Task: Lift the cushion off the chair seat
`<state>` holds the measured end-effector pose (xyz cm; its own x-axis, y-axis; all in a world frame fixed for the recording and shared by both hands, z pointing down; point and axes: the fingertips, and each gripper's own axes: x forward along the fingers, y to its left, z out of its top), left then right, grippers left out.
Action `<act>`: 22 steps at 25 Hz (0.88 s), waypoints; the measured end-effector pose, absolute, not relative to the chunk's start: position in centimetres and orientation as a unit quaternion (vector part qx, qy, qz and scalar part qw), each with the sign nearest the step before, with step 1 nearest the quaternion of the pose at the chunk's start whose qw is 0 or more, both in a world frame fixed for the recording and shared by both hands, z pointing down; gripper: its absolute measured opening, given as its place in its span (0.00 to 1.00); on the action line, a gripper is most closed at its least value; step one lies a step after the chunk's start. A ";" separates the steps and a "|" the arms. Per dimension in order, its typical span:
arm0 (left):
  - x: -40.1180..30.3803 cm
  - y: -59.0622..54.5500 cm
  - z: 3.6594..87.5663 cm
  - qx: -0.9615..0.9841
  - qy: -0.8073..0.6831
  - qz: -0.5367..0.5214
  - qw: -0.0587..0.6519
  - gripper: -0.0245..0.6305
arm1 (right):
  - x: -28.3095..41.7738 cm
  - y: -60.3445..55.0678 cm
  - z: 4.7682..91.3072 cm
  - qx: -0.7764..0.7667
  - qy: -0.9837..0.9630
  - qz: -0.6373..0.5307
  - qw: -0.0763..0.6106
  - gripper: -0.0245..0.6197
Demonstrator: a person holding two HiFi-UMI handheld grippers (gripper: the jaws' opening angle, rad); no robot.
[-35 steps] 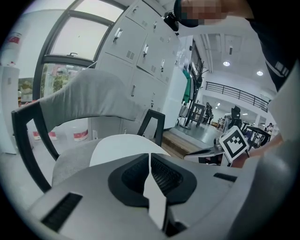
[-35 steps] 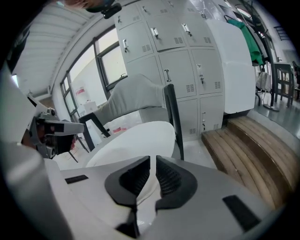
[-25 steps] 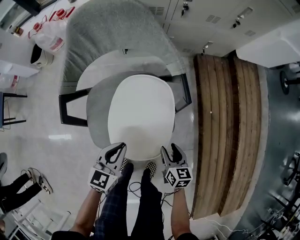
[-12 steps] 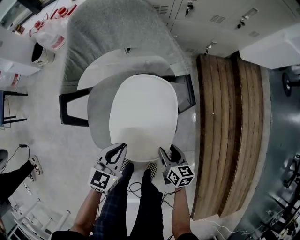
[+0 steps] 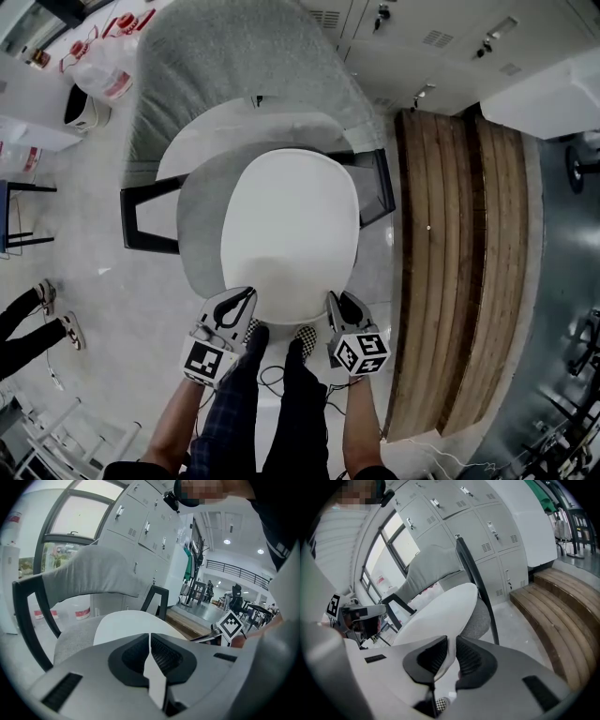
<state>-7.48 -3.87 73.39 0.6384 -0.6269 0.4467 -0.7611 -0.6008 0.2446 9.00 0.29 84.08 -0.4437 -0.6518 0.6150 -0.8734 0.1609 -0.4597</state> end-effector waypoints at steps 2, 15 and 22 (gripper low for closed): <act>-7.8 -3.7 73.3 0.880 -0.393 0.164 0.209 0.08 | 8.9 0.3 83.7 0.513 -0.751 0.391 0.142 0.14; -9.1 -3.5 69.5 0.883 -0.398 0.168 0.187 0.08 | 8.0 -0.1 79.0 0.512 -0.765 0.364 0.138 0.11; -9.8 -3.7 65.7 0.883 -0.405 0.166 0.168 0.08 | 7.1 -0.7 74.9 0.508 -0.779 0.343 0.134 0.11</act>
<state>-9.83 -3.70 65.69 0.6168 -0.6598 0.4292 -0.7714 -0.6152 0.1627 7.08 -0.66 74.88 -0.4487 -0.6990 0.5568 -0.8825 0.2486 -0.3992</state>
